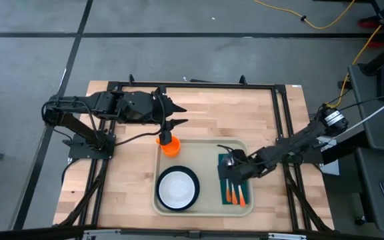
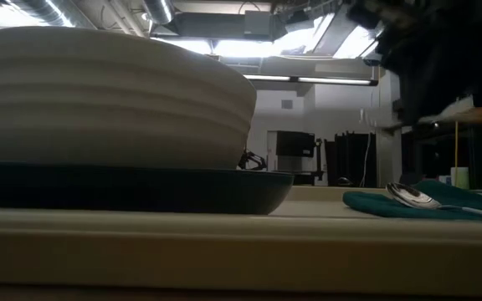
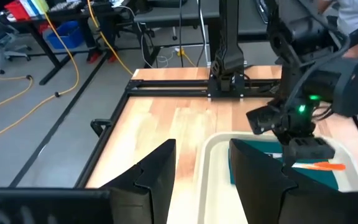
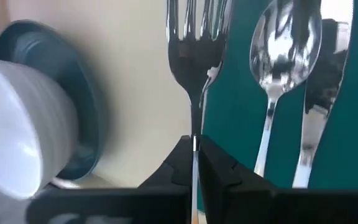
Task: Set up tray
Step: Put the orange fork on the green napkin to the left of the orange spoon
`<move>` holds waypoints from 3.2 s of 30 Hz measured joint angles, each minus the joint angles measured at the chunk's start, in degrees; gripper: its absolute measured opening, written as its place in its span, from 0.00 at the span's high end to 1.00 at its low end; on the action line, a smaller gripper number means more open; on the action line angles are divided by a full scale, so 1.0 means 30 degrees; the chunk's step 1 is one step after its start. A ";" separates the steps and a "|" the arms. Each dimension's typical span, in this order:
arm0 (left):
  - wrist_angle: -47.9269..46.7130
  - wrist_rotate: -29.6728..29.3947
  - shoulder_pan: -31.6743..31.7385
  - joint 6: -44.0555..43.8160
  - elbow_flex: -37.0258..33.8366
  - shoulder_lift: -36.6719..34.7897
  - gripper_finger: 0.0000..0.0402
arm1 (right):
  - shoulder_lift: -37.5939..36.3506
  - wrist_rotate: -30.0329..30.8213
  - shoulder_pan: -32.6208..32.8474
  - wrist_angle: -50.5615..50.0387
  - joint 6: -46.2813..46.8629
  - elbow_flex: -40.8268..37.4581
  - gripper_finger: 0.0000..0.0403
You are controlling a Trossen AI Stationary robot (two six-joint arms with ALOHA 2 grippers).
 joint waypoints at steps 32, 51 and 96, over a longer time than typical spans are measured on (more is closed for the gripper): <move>0.0063 0.0007 -0.0015 -0.0182 0.0000 0.0000 0.64 | 0.2982 -0.2375 -0.1258 0.1067 -0.1493 0.0000 0.97; 0.0156 0.0007 -0.0015 -0.0182 0.0000 0.0000 0.64 | 0.2975 -0.2368 -0.1265 0.0549 -0.1061 0.0000 0.97; 0.0288 0.0156 -0.0010 -0.0525 -0.0007 0.0000 0.64 | 0.3783 -0.2845 -0.1309 0.1037 -0.1244 0.0000 0.89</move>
